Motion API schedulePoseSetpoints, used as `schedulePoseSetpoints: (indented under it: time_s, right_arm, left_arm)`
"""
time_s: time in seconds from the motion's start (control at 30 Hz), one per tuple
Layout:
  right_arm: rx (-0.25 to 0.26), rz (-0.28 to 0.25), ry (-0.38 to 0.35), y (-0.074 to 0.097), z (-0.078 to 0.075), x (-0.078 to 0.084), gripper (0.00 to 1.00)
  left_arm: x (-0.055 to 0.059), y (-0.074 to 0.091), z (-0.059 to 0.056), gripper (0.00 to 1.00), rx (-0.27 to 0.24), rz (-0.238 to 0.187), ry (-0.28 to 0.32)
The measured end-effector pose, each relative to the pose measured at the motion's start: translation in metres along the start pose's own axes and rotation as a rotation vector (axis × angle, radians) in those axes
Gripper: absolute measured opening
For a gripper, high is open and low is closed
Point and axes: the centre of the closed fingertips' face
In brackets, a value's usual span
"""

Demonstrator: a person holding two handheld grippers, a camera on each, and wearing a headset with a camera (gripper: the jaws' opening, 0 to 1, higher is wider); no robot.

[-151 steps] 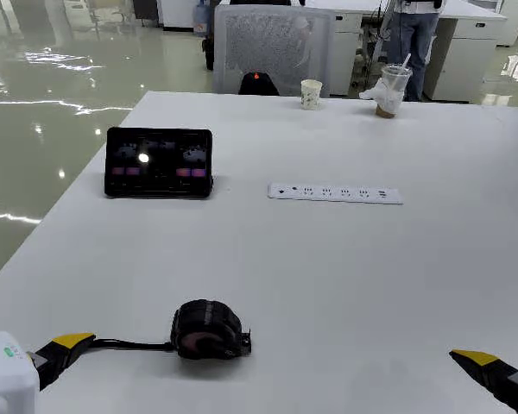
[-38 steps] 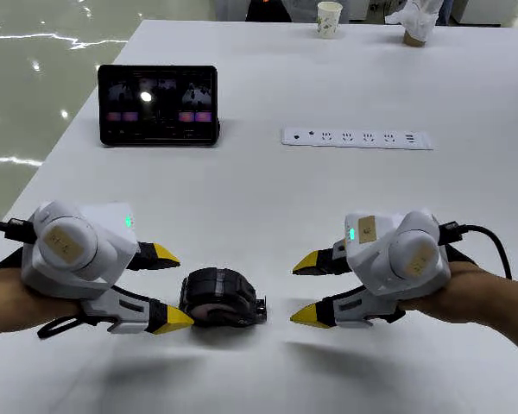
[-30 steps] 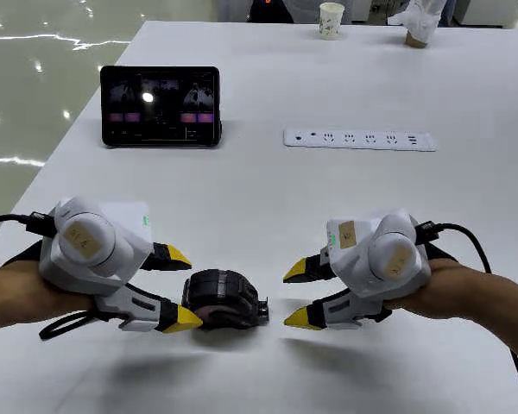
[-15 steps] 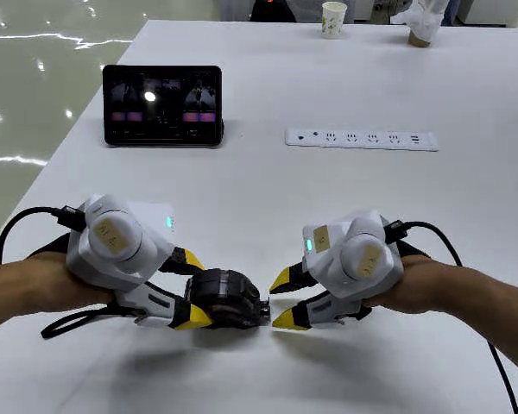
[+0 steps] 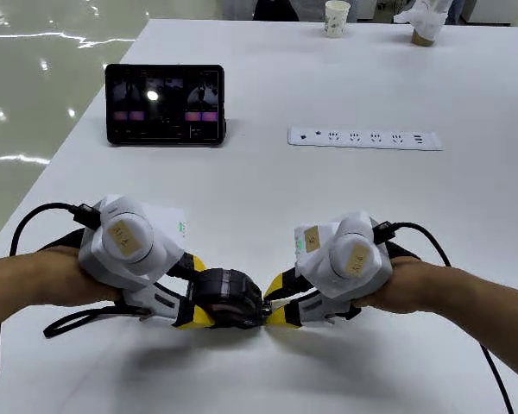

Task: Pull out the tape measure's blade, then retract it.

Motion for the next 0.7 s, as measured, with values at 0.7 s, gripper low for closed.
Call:
schedulePoseSetpoints:
  time_s: [0.7]
  right_arm:
    - [0.001,-0.002,0.052,0.0008,0.0003,0.0004,0.09]
  left_arm:
    - [-0.0004,0.001,-0.0017,0.26,0.016,-0.007,0.017]
Point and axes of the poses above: the centre of the closed fingertips' face, and the gripper's own axes: y roughly backward along the fingers, z roughly to its left, x roughly out of its underside, and after that the axes turned 1 degree about z, right-handed
